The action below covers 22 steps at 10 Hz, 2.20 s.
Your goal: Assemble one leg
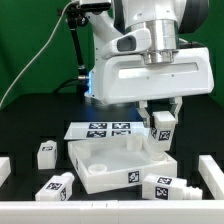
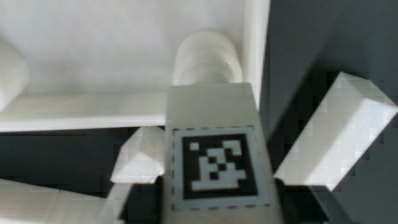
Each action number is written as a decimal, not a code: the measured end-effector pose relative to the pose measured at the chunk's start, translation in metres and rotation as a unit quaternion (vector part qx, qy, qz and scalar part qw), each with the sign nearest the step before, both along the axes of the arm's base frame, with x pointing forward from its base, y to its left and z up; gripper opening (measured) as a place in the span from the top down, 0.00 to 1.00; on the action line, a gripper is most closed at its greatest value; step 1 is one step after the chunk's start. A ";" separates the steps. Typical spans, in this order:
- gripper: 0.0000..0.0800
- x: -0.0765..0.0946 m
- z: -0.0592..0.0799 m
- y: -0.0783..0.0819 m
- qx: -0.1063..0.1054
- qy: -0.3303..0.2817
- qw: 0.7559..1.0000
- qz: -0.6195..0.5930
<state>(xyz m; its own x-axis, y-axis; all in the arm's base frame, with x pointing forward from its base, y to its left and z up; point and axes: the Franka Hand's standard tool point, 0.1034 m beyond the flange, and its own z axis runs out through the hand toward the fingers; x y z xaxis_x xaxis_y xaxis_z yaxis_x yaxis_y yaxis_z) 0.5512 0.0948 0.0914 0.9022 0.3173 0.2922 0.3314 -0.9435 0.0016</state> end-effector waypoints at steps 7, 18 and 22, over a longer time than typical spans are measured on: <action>0.64 0.002 -0.009 0.005 0.007 -0.056 0.998 -0.001; 0.19 0.005 0.023 0.008 -0.004 0.039 0.999 0.006; 0.19 0.023 0.017 0.011 -0.008 0.134 0.991 -0.005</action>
Offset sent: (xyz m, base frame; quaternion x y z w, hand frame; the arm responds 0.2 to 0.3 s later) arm -0.0008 0.0038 -0.0128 0.0000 0.0142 0.0058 0.9999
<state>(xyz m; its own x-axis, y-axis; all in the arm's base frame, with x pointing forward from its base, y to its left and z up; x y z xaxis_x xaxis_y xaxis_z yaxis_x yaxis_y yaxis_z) 0.5739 0.1059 0.1083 0.9498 0.3107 0.0374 0.3126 -0.9472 -0.0708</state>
